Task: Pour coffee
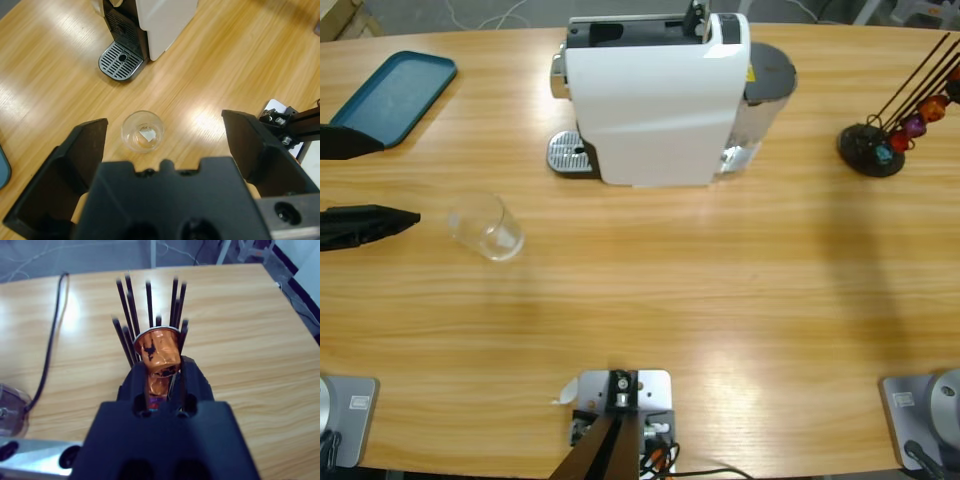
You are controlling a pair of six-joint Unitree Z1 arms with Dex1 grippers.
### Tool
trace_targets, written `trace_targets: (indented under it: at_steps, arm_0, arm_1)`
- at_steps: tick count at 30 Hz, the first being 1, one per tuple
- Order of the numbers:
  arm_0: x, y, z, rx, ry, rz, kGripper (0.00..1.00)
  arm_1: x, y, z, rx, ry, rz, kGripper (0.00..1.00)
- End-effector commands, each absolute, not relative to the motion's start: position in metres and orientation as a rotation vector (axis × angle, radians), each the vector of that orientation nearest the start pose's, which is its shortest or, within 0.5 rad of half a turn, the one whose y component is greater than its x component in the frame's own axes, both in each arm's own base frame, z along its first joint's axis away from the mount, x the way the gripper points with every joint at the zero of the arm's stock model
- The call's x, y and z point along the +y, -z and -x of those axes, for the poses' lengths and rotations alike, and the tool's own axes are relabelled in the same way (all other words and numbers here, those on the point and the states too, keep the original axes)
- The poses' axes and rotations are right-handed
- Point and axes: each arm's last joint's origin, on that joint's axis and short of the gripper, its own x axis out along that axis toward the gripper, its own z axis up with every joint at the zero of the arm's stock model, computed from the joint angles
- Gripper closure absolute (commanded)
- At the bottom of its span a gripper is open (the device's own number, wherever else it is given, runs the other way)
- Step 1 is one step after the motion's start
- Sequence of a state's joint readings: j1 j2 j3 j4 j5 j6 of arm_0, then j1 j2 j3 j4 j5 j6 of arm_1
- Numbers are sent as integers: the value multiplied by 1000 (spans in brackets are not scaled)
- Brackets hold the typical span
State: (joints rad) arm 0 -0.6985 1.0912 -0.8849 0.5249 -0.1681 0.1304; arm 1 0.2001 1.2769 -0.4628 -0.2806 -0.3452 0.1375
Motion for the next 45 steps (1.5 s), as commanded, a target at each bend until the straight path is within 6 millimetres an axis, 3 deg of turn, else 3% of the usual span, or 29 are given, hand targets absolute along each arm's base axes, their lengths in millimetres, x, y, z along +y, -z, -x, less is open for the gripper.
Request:
trace_targets:
  at_steps: [1,6,13,17,22,27,33,38,45]
  arm_0:
    - [-104,-333,-108,711,874,-322,10]
    - [-104,-333,-108,707,876,-322,9]
    - [-106,-331,-109,704,882,-321,9]
    - [-106,-333,-107,695,882,-318,10]
    - [-102,-332,-103,691,881,-317,11]
    - [-95,-332,-97,690,866,-326,13]
    - [-92,-334,-97,728,814,-362,13]
    - [-87,-332,-93,758,784,-364,13]
    - [-86,-327,-92,771,781,-364,9]
  arm_1:
    - [25,-292,-188,438,165,26,855]
    - [27,-309,-177,410,161,32,855]
    - [24,-332,-134,358,103,27,855]
    - [38,-335,-121,374,-137,11,855]
    - [82,-332,-135,453,-690,87,860]
    - [116,-342,-154,394,-967,244,861]
    - [170,-353,-200,380,-1178,263,865]
    - [221,-340,-229,367,-1265,143,862]
    - [250,-330,-254,359,-1286,99,860]
